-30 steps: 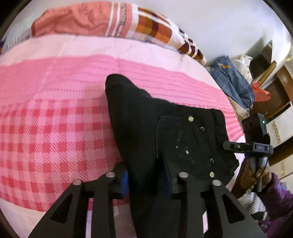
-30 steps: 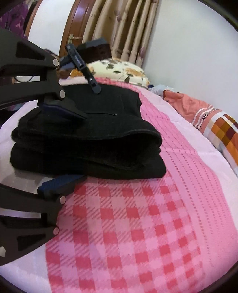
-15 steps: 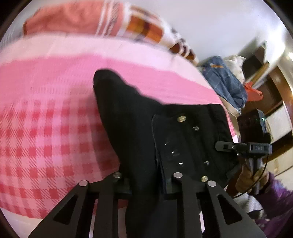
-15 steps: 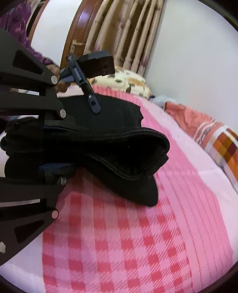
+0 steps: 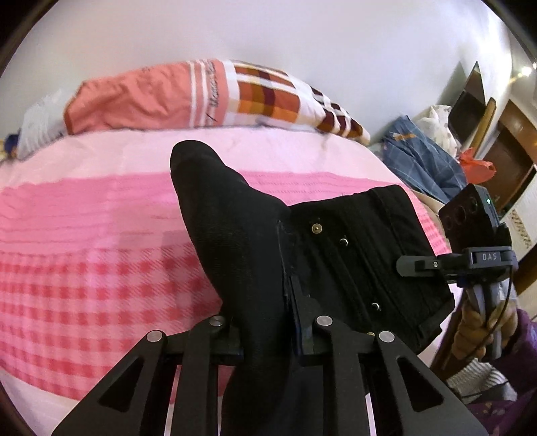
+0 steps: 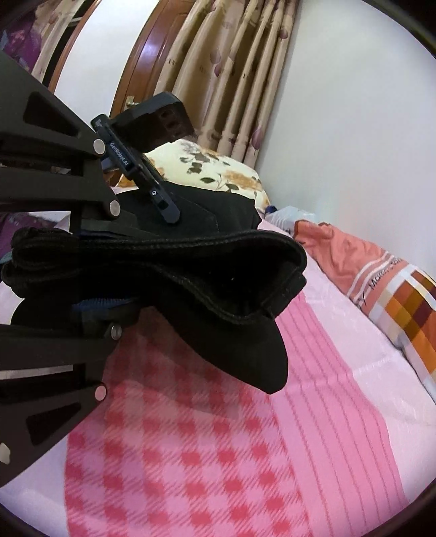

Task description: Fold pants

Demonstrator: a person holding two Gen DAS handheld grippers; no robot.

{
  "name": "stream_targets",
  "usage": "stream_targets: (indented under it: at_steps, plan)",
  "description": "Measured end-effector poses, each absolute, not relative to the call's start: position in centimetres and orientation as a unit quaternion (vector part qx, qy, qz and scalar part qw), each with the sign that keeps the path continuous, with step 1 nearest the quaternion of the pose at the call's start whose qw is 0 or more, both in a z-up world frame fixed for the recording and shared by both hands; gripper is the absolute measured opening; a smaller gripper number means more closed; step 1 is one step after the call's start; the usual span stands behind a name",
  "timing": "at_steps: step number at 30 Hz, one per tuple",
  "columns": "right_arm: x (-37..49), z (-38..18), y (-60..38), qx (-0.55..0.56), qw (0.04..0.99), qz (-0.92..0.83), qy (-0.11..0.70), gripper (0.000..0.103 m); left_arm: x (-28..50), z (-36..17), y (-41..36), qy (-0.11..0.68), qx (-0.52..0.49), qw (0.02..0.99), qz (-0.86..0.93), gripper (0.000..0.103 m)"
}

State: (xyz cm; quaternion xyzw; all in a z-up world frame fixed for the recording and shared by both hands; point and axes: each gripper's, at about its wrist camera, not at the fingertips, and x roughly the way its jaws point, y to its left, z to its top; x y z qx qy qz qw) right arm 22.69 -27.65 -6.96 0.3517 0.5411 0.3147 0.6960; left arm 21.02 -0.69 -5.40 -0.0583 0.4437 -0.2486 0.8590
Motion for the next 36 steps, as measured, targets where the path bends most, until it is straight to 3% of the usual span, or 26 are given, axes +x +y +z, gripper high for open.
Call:
stream_targets:
  at_steps: [21, 36]
  plan:
    - [31.9, -7.4, -14.8, 0.343, 0.680, 0.368, 0.533, 0.026, 26.9, -3.0, 10.5, 0.397, -0.039, 0.905, -0.148, 0.020]
    - [38.5, -11.2, -9.3, 0.329, 0.680, 0.372, 0.539, 0.026, 34.0, -6.1, 16.3, 0.402, -0.043, 0.909, -0.099, 0.020]
